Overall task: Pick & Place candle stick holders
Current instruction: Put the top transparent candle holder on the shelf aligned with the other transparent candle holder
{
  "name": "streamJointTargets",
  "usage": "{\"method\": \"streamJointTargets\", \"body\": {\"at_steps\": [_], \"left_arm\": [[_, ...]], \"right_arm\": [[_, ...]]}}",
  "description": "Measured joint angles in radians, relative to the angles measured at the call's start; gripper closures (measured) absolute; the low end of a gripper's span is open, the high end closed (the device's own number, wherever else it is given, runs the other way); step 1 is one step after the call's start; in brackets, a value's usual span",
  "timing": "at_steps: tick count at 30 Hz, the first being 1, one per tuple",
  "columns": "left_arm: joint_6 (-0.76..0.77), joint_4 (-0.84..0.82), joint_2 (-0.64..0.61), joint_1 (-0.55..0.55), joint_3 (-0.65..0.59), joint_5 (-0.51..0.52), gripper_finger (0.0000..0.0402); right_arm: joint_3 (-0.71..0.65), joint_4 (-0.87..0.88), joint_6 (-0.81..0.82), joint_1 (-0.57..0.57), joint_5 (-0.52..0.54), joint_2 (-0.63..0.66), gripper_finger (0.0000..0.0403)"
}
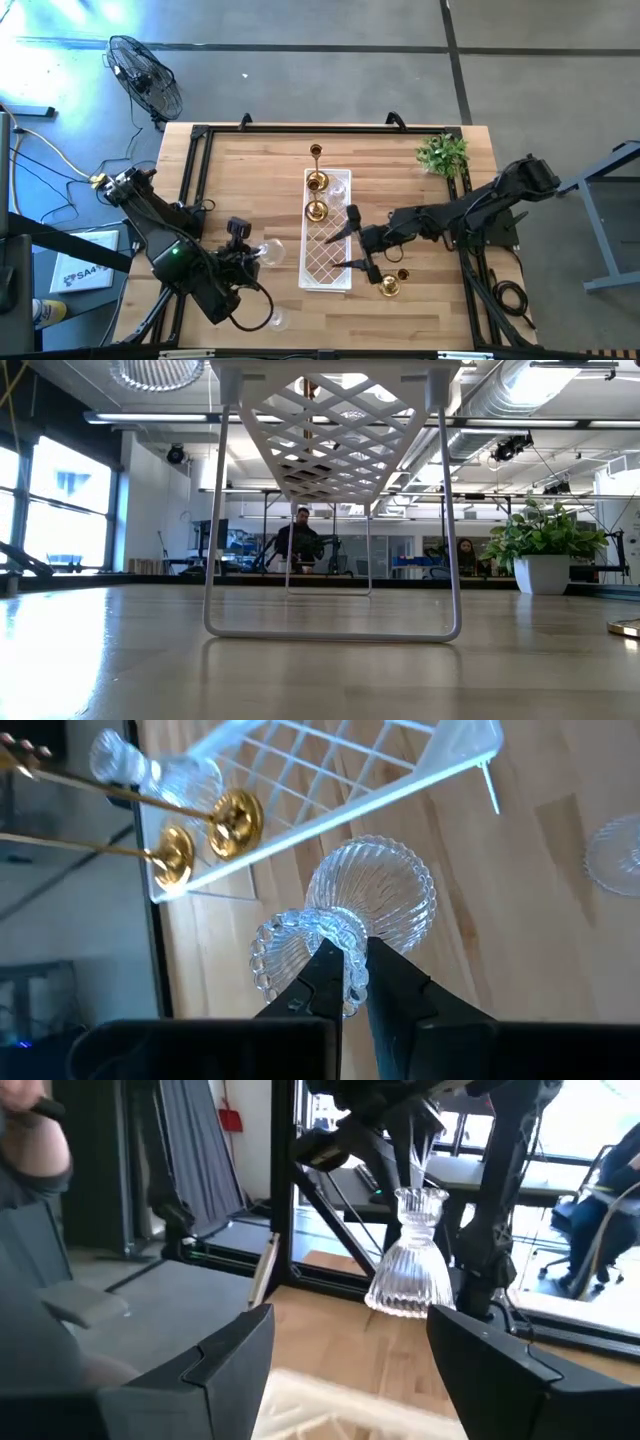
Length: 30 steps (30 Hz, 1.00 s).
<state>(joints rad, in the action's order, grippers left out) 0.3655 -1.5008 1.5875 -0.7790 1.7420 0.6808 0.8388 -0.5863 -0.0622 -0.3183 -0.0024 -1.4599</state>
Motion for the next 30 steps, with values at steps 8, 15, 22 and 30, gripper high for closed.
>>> {"method": "streamJointTargets", "body": {"at_steps": [8, 15, 22, 30], "left_arm": [[-0.155, 0.064, 0.000, 0.001, 0.027, 0.070, 0.0387], [-0.223, 0.097, 0.000, 0.001, 0.027, 0.090, 0.0387], [-0.231, 0.097, 0.000, 0.001, 0.027, 0.093, 0.0387], [-0.246, 0.109, 0.000, 0.001, 0.027, 0.106, 0.0387]], "right_arm": [[0.256, 0.179, -0.027, -0.003, 0.090, -0.159, 0.0146], [0.535, 0.415, -0.045, -0.021, 0.303, -0.312, 0.0146], [0.675, 0.504, -0.071, -0.055, 0.387, -0.360, 0.0146], [0.686, 0.491, -0.042, -0.047, 0.373, -0.361, 0.0146]]}}
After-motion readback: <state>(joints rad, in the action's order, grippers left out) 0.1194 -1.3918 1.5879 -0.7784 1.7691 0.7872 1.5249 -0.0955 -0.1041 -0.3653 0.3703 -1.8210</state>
